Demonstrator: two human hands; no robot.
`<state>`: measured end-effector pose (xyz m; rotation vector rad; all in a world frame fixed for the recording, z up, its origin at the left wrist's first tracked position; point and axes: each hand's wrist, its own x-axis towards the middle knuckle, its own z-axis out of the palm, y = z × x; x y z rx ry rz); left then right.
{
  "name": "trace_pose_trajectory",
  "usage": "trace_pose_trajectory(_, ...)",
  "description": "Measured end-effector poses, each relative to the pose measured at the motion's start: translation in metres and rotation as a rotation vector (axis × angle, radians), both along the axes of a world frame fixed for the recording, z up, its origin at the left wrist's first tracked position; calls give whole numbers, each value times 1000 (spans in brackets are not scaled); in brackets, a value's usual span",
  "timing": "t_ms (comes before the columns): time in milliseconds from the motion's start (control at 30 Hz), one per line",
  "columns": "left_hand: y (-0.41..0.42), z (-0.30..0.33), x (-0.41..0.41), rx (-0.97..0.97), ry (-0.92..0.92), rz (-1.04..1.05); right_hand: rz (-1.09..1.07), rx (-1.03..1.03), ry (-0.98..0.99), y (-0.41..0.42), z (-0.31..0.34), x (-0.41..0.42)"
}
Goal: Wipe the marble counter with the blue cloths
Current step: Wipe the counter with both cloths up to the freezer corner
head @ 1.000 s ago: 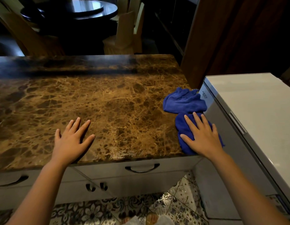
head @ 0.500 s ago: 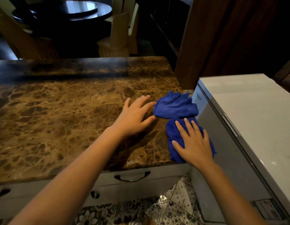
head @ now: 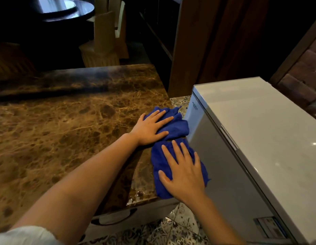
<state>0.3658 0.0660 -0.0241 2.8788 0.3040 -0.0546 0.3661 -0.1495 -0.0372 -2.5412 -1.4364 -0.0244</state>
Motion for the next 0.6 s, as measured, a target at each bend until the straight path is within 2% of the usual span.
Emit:
trace_pose_trajectory(133,1,-6,0,15,-25,15,-4,17,16,0,-2,0)
trace_pose_trajectory(267,-1,-5,-2,20,-144,37,-8,14,30,0,-1,0)
trace_pose_trajectory(500,-6,3,-18,148,-216,36,14,-2,38,-1,0,0)
trace_pose_trajectory(600,-2,11,-42,41,-300,144,35,-21,36,0,4,1)
